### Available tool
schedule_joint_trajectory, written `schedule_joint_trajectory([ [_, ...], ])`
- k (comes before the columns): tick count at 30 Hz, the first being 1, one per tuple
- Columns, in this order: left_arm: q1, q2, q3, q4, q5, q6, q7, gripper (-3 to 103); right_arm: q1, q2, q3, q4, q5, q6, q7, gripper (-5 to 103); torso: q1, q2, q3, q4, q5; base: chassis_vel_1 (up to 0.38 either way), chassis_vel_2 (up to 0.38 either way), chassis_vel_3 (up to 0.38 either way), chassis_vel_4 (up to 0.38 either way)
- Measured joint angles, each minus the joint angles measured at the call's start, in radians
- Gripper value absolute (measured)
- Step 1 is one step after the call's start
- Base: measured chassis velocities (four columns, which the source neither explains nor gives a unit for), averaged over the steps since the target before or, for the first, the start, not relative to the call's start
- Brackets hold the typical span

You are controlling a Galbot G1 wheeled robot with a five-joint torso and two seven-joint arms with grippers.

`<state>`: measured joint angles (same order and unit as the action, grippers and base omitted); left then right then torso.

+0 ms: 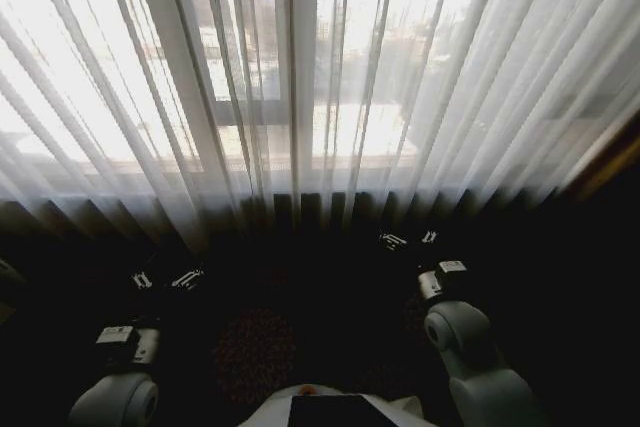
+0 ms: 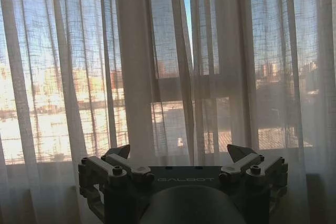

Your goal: Open the curtains by pulling them apart, changing their state from closed to fully open.

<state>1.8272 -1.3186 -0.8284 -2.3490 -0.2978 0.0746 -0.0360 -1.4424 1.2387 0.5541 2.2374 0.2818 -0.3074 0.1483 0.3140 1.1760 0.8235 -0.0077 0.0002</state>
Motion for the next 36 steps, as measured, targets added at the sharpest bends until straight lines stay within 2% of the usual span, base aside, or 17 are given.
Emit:
schedule_joint_trajectory([
  [10, 0.005, -0.001, 0.0, -0.004, 0.0, -0.002, 0.005, 100, -0.001, -0.001, 0.002, 0.005, -0.001, -0.016, -0.024, 100, 0.0, 0.0, 0.0, 0.0, 0.0, 0.0, 0.0, 0.0, 0.0],
  [14, 0.005, 0.005, 0.0, -0.004, -0.004, -0.003, 0.01, 100, 0.004, -0.015, 0.005, 0.005, 0.054, -0.018, -0.08, 100, 0.0, 0.0, 0.0, 0.0, 0.0, 0.0, 0.0, 0.0, 0.0],
  [21, 0.005, 0.007, 0.0, -0.008, -0.006, -0.003, 0.011, 100, 0.017, -0.013, 0.008, -0.006, 0.067, -0.022, -0.084, 100, 0.0, 0.0, 0.0, 0.0001, 0.0, 0.0, 0.0, 0.0, 0.0],
  [26, 0.006, 0.004, 0.003, -0.01, -0.005, -0.004, 0.012, 100, 0.015, -0.011, 0.011, -0.011, 0.055, -0.02, -0.083, 100, 0.0, 0.0, 0.0, 0.0, 0.0, 0.0, 0.0, 0.0, 0.0],
  [36, 0.012, 0.003, 0.001, -0.01, -0.004, -0.004, 0.013, 100, 0.017, 0.001, 0.008, -0.024, -0.029, 0.007, -0.082, 100, 0.0, 0.0, 0.0, 0.0, 0.0, 0.0, 0.0, 0.0, 0.0],
])
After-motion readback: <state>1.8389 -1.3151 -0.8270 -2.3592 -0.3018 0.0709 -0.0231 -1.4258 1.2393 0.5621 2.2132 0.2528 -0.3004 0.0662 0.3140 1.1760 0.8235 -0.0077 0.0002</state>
